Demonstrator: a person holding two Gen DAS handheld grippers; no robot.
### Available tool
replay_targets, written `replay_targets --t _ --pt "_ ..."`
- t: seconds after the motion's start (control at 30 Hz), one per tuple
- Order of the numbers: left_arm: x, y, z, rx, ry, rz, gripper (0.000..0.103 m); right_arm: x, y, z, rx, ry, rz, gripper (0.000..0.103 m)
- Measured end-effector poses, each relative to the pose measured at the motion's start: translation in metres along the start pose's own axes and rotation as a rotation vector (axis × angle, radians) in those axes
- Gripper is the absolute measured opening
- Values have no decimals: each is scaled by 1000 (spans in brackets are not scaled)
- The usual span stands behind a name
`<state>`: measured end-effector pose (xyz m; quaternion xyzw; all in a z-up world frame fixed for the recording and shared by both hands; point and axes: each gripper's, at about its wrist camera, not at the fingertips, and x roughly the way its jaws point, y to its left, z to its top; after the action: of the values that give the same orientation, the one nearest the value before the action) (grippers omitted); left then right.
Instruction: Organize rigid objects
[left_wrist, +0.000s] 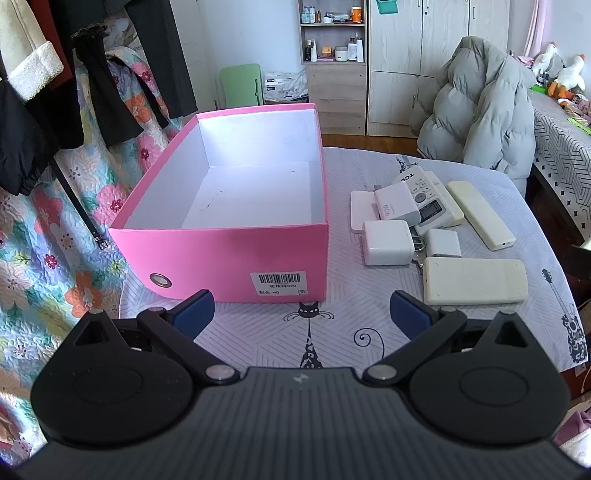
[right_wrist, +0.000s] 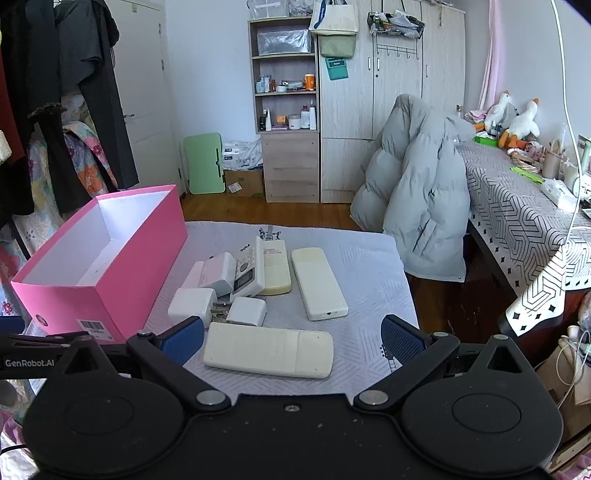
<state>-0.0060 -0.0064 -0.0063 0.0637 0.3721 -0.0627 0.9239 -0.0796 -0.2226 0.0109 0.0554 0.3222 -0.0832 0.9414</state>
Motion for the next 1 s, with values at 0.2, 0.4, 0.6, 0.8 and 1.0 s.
replay_targets --t 0.2,0.4,0.6,0.8,1.0 --pt "3 1 0 -2 6 5 103 2 3 -1 -10 11 5 103" --pt "4 1 -1 1 3 17 103 4 6 -1 -17 16 11 103" --pt "3 0 -2 23 -22 35 103 5 9 -1 -25 20 7 103" --pt "4 5 1 24 -28 -12 103 6 12 1 -43 15 6 103" --pt "-2 27 19 48 -24 -144 103 4 8 11 -101 -96 151 103"
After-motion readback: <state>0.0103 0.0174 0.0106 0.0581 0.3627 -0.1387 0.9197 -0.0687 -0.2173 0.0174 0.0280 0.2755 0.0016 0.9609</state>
